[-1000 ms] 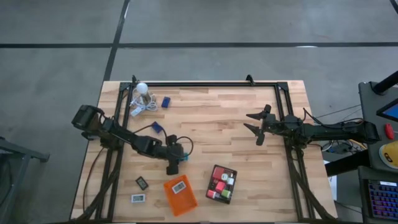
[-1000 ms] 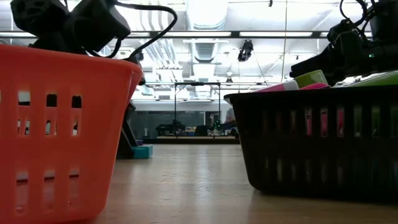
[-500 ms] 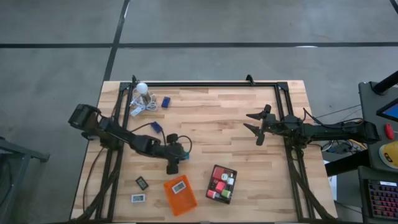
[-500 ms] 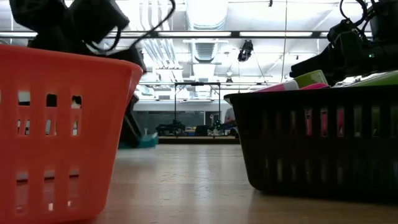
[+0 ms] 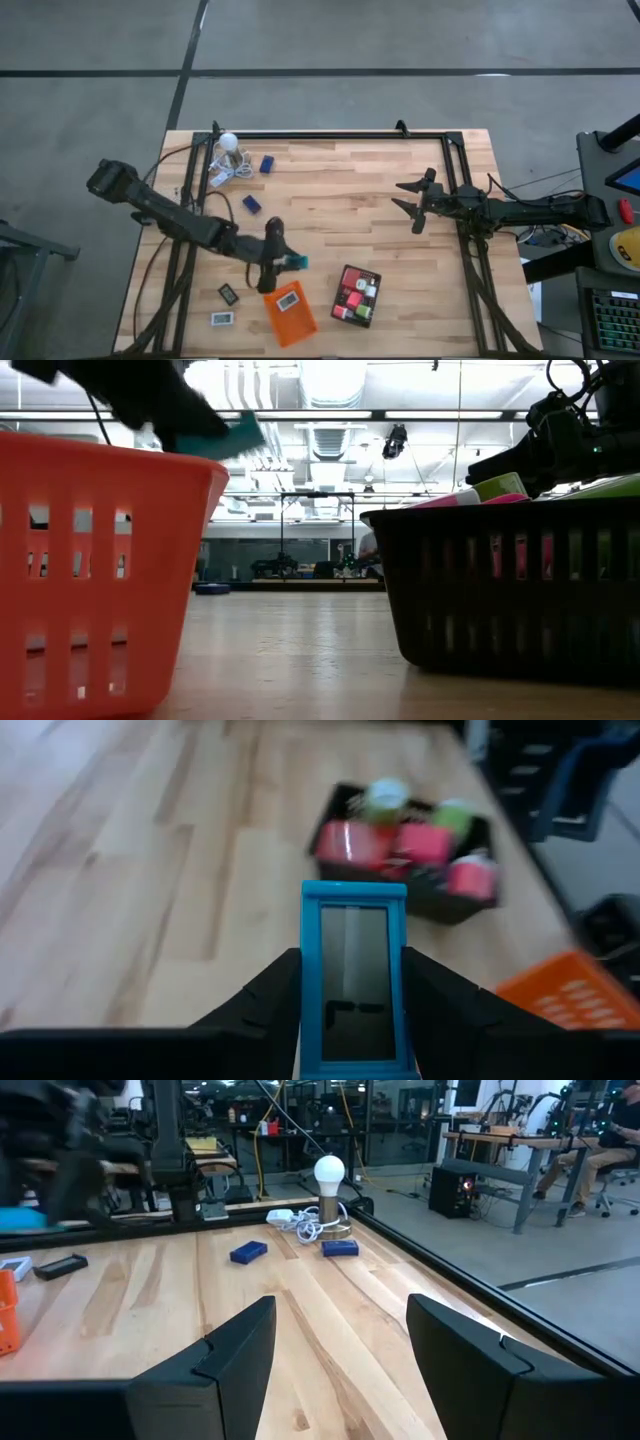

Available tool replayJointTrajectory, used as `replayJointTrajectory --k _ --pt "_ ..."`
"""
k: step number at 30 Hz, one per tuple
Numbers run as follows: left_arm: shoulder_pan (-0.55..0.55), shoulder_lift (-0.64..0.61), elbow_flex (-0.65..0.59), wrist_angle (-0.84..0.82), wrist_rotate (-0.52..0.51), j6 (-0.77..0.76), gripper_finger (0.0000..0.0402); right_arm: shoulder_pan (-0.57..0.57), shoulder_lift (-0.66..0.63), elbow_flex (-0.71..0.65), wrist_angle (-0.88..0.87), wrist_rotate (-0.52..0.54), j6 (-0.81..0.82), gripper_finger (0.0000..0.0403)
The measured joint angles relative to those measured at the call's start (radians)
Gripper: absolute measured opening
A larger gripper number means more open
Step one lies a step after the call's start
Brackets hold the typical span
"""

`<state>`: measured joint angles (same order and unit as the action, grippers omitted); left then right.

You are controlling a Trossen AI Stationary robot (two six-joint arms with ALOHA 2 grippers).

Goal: Pick & Place Office items
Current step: Put the sky blue timer into the orange bin

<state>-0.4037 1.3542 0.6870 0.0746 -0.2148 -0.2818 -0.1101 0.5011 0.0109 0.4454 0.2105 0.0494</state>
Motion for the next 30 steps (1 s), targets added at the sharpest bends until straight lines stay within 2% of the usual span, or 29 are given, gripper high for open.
replayJointTrajectory --k 7,13,18,30 --pt "-0.171 0.042 0.065 -0.014 -0.135 -0.046 0.0146 0.0 0.0 0.0 0.0 0.0 0.001 0.0219" --pt "-0.258 0.094 0.118 -0.05 -0.213 -0.105 0.0147 0.0 -0.001 0.0 0.0 0.0 0.0 0.0219" --pt "-0.267 0.152 0.145 -0.07 -0.169 -0.233 0.0147 0.0 -0.001 0.0 0.0 0.0 0.0 0.0219" --pt "-0.269 0.329 0.236 -0.108 -0.038 -0.333 0.0147 0.0 0.0 0.0 0.0 0.0 0.001 0.0219"
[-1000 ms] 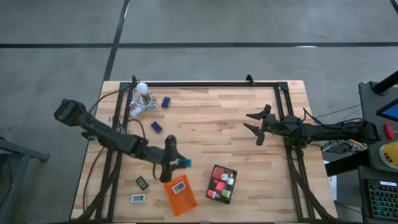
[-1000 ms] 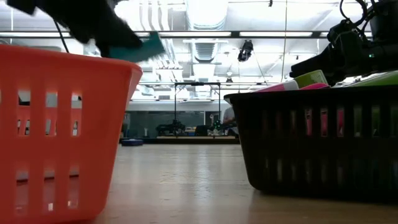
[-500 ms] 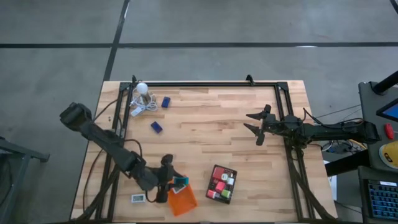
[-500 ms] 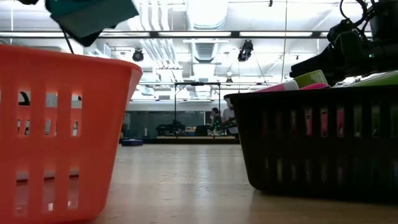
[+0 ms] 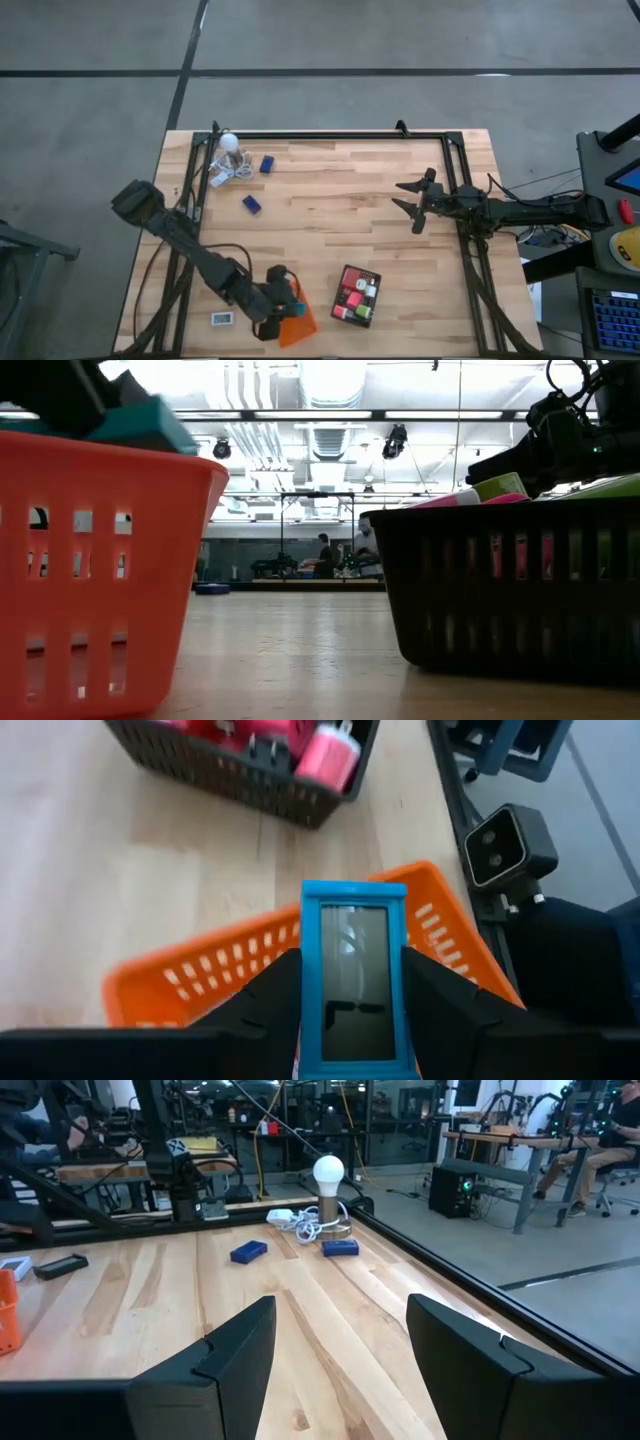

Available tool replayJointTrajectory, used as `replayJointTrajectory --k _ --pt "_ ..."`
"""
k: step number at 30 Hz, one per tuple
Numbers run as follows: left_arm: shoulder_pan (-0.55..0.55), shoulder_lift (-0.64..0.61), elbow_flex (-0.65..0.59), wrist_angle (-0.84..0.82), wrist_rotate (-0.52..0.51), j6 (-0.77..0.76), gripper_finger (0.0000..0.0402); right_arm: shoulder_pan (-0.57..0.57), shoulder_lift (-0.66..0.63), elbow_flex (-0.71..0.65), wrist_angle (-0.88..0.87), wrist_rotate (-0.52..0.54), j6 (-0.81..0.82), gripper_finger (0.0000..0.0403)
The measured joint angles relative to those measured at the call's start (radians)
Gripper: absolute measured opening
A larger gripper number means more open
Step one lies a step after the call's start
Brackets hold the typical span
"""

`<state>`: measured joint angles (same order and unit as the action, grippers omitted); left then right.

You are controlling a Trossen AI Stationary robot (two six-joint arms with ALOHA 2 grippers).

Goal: Pick & Place Office items
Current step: Put the sky blue timer into the orange bin

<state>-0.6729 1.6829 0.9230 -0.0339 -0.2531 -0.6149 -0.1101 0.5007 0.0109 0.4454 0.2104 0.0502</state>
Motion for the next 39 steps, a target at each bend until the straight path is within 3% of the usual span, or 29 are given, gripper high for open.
replayJointTrajectory --k 22,39 --pt "-0.017 0.105 0.043 -0.019 0.09 -0.255 0.0147 0.0 0.0 0.0 0.0 0.0 0.0 0.0219" --pt "-0.017 0.138 0.058 -0.027 0.128 -0.299 0.0147 0.0 0.0 0.0 0.0 0.0 0.0 0.0219"
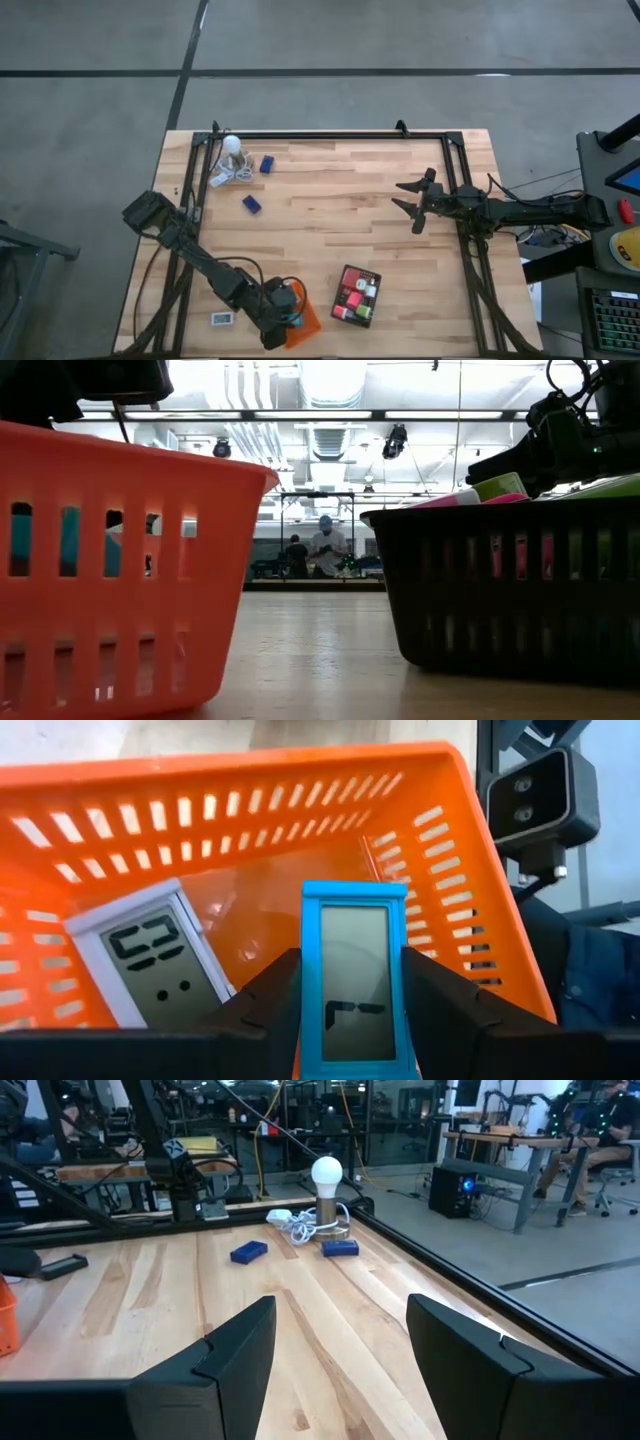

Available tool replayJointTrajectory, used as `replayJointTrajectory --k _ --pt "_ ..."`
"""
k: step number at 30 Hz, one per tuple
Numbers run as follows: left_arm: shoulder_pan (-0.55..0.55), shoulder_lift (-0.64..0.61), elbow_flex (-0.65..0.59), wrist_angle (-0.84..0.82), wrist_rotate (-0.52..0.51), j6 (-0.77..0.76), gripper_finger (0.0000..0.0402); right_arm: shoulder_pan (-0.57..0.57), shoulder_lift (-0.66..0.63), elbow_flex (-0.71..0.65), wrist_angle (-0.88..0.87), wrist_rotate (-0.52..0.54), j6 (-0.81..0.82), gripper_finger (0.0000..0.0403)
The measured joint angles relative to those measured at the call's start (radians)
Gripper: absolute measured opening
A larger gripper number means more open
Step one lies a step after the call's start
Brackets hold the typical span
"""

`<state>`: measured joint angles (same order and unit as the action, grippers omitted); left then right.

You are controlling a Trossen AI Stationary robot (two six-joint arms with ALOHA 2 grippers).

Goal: Pick & Place Office items
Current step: Put the sky blue timer into the orange bin

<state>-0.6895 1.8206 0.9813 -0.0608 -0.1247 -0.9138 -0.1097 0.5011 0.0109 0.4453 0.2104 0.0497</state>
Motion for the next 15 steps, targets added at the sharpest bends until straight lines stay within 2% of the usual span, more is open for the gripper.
replayJointTrajectory --k 5,15 --pt "0.0 0.0 -0.002 0.0 0.006 -0.003 0.0157 0.0 0.0 0.0 0.0 0.0 0.0 0.0219" --pt "0.001 0.0 -0.002 0.0 0.006 -0.003 0.0218 0.0 -0.001 0.0 0.0 0.0 0.0 0.0219"
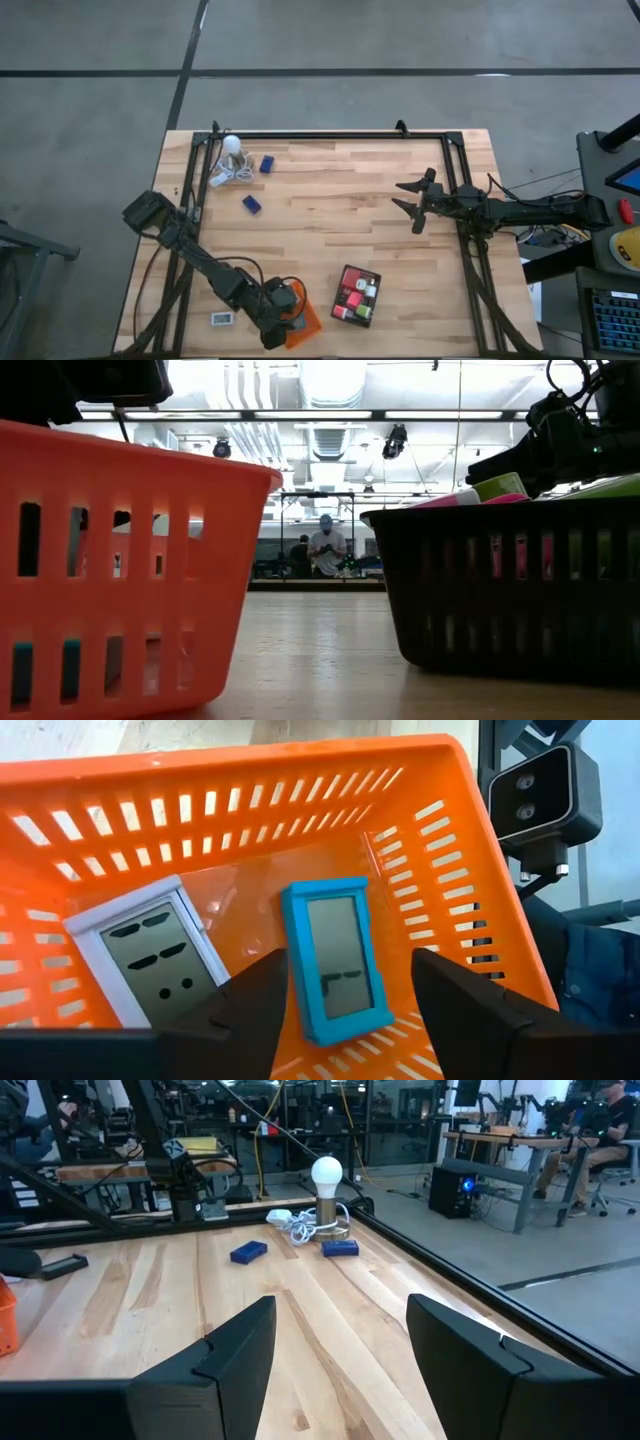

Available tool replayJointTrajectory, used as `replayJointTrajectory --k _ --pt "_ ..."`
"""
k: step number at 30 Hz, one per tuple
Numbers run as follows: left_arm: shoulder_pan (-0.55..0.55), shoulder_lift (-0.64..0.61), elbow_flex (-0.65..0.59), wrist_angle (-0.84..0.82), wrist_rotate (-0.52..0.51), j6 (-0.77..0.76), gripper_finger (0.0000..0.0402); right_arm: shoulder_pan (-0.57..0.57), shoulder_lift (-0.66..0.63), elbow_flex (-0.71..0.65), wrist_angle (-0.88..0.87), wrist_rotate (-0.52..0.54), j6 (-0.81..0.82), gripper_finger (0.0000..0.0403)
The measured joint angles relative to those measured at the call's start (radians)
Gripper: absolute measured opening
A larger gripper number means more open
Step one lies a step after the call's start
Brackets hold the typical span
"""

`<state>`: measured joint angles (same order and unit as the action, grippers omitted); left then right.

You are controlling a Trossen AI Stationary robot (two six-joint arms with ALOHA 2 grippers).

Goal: Pick & Place Office items
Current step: Put the sky blue timer into the orange bin, then put the white timer into the orange bin

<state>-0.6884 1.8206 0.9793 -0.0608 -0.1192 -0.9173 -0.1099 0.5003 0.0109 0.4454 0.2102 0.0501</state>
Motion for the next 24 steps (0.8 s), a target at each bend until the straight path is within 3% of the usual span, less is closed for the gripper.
replayJointTrajectory --k 9,13,22,24 --pt "0.002 -0.005 -0.001 -0.008 0.0 0.001 0.0229 0.0 0.0 0.0 0.0 0.0 0.0 0.0219" --pt "0.008 -0.064 0.013 -0.126 -0.025 0.005 0.0229 0.0 0.0 0.0 0.0 0.0 0.0 0.0219" --pt "-0.037 -0.28 0.015 -0.286 -0.313 0.144 0.0229 0.0 0.0 0.0 0.0 0.0 0.0 0.0219" --pt "-0.049 -0.303 0.015 -0.342 -0.336 0.128 0.0229 0.0 0.0 0.0 0.0 0.0 -0.001 0.0219"
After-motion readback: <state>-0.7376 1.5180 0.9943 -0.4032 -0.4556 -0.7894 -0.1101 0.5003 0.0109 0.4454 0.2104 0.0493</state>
